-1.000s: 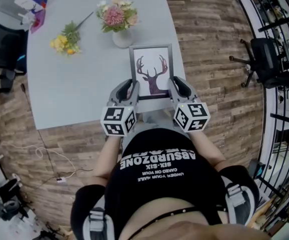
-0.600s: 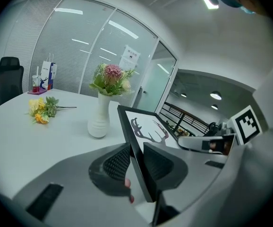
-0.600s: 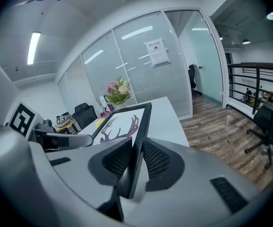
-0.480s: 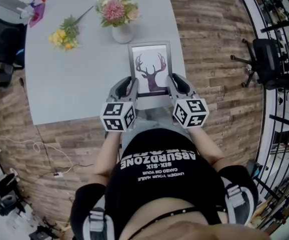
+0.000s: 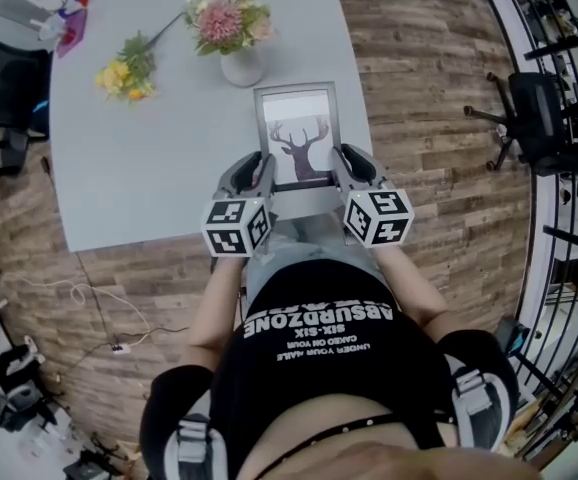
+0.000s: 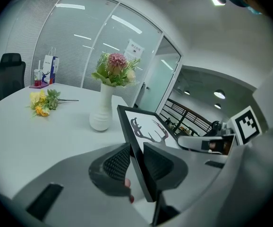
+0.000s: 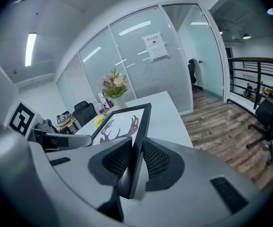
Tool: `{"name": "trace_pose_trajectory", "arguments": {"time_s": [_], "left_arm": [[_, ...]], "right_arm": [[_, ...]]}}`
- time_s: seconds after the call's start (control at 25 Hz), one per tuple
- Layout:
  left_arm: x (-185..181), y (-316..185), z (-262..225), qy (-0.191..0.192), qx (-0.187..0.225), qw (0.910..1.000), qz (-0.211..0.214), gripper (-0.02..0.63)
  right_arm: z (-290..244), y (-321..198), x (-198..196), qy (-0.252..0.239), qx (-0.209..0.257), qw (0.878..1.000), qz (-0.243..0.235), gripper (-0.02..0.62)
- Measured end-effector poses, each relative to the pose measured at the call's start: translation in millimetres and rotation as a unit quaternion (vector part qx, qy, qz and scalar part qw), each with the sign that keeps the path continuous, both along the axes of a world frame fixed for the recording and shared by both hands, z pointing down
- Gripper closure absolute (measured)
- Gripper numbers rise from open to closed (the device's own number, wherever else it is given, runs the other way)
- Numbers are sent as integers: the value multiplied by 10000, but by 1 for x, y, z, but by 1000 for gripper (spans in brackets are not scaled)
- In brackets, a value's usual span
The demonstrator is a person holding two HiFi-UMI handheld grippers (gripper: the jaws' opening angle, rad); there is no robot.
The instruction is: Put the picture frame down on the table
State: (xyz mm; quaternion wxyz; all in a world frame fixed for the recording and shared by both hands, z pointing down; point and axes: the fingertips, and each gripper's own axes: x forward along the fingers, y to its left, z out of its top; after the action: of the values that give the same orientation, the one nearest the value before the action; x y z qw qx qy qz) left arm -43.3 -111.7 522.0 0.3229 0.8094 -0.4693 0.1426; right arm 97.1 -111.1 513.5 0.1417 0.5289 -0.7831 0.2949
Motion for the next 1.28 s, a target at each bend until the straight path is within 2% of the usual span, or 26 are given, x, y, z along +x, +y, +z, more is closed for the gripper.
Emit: {"name": "trace_pose_trajectory", "arguments": {"time_s": [1.28], "left_arm": [[4, -20, 56, -247, -716, 9971, 74, 508]], "right_arm": [[56, -24, 2, 69, -577, 9982, -176, 511]]}}
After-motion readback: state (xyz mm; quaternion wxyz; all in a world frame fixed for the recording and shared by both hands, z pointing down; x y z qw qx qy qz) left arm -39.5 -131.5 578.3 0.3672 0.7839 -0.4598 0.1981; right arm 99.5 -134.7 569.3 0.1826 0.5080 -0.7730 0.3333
